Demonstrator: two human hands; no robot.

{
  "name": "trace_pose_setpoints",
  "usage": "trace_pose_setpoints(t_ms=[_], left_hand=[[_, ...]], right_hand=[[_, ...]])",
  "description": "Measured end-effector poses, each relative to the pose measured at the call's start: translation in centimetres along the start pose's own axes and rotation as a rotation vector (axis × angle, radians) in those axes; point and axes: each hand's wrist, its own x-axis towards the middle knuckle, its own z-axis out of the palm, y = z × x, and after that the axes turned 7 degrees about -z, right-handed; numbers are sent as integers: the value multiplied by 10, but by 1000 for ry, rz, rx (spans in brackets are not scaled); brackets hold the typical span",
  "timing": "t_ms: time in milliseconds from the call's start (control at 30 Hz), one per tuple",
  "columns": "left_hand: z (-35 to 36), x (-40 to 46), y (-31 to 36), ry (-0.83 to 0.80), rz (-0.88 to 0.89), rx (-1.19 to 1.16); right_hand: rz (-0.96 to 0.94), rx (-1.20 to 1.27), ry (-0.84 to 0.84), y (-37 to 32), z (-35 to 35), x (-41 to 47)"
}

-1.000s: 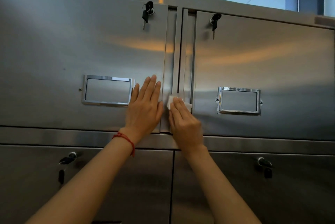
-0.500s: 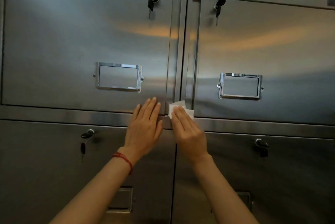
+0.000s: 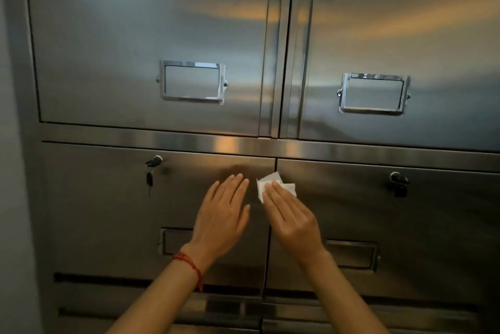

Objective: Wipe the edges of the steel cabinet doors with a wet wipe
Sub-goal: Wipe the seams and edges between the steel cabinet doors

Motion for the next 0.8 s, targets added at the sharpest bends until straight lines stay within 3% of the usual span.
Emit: trace_pose_setpoints(t_ms=[200, 600, 800], left_hand=[[6, -44, -4, -33, -2, -22], [-5, -105, -36, -127, -15, -141], [2, -134, -28, -182, -2, -166]], right_hand=[[35, 65, -97, -32, -11, -23], [147, 49, -105, -107, -26, -38], [199, 58, -222, -132, -40, -64]])
